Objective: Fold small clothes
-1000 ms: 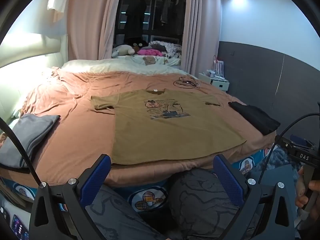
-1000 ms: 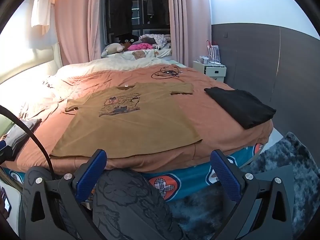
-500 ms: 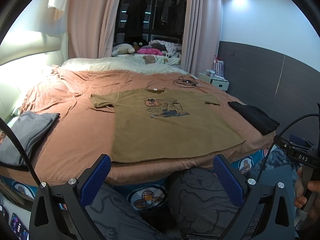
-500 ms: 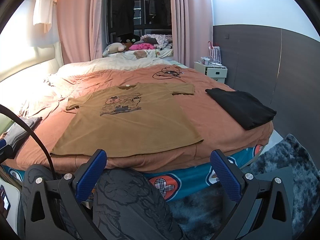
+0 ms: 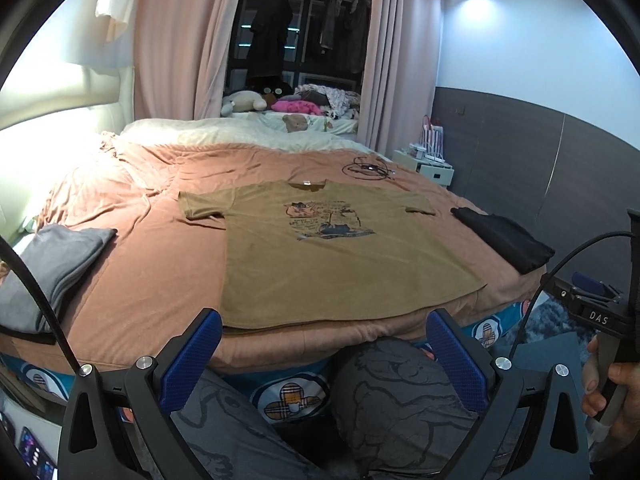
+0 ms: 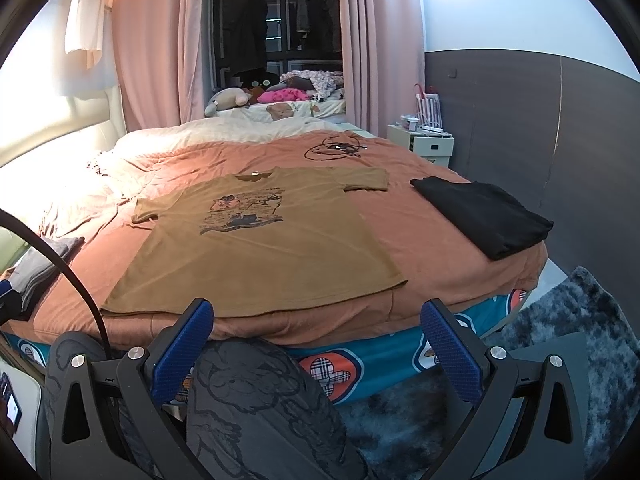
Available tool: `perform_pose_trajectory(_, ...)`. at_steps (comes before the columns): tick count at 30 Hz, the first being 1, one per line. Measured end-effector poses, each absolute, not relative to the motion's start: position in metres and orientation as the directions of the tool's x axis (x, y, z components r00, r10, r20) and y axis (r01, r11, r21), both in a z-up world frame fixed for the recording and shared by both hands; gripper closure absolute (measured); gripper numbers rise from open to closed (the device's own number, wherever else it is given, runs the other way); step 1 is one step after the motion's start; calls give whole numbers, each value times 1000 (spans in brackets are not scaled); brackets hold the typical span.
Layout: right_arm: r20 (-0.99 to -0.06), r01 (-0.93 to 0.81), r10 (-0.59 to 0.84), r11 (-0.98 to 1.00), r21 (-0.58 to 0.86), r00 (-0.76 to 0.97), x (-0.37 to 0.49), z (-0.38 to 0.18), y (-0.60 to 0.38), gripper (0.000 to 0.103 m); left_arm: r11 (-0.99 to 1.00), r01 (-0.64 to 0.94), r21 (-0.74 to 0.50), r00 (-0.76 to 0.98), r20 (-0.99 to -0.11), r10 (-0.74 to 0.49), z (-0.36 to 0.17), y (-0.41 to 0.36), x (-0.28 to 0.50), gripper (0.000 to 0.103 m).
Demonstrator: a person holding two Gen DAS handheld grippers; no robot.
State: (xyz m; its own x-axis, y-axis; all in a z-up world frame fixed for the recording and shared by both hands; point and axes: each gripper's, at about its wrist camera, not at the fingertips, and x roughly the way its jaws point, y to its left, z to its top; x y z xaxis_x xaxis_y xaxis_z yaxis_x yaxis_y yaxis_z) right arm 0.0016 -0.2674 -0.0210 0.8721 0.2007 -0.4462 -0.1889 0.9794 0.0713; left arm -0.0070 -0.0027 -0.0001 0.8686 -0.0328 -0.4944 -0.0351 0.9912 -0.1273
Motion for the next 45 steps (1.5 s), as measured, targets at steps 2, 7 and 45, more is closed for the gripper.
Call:
perform_pose_trajectory(2,-446,-186,201,979,77,872,2,-21,-269,0,991,-35,-128,870,-493,-33,1,-3,-8,0)
perform_pose_trajectory(7,-445,-182,200,980,84,873,2,-21,-271,0,991,-31,-128,872,-488,-36,3,-2,-10,0)
perform_pose_trajectory(45,-431,-190,224,974,122,874,-1,-10,-276,0,986,-10,-166,881,-469,-70,9,0,-22,0)
